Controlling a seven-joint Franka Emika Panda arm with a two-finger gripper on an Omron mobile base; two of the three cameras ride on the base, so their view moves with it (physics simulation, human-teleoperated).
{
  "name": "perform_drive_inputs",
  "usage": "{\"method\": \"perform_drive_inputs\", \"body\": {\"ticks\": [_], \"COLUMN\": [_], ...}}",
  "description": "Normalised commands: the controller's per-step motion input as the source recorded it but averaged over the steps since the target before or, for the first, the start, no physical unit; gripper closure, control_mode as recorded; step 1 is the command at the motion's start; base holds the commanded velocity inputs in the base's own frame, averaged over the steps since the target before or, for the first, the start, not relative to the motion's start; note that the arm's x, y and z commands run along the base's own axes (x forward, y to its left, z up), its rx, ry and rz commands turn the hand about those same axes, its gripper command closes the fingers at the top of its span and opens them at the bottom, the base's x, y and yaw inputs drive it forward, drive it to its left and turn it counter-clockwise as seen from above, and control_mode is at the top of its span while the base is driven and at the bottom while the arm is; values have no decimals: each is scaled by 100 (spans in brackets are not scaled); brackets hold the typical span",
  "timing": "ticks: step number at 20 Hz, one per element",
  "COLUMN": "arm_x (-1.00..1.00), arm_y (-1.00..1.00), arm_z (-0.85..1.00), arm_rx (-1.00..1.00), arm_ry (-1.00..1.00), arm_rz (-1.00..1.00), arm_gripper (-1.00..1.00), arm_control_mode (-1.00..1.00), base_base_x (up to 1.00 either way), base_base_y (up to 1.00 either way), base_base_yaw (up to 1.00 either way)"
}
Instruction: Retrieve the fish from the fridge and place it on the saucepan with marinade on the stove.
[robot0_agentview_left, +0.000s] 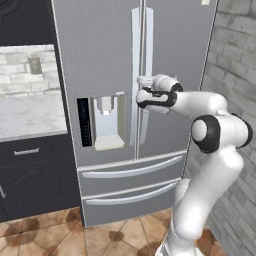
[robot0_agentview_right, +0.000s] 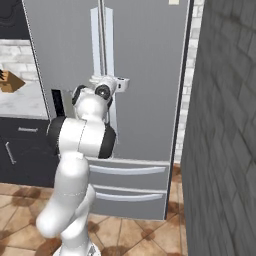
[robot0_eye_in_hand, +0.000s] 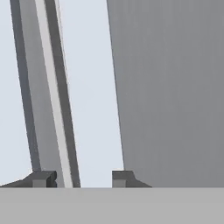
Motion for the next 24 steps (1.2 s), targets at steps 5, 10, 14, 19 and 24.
{"method": "perform_drive_inputs", "body": {"ticks": [5,10,14,19,24], "arm_x": [85,39,-9,-81,-100], "arm_y": [0,1,-6,-84,-100], "arm_z": [-22,-3,0,0,0], "arm_rx": [0,0,0,0,3], "arm_ry": [0,5,0,11,16], "arm_rz": [1,0,0,-14,-36], "arm_gripper": [100,100,100,100,100], "arm_control_mode": [-100,-100,-100,-100,-100], "base_base_x": [0,0,0,0,0], "base_base_y": [0,0,0,0,0], "base_base_yaw": [0,0,0,0,0]}}
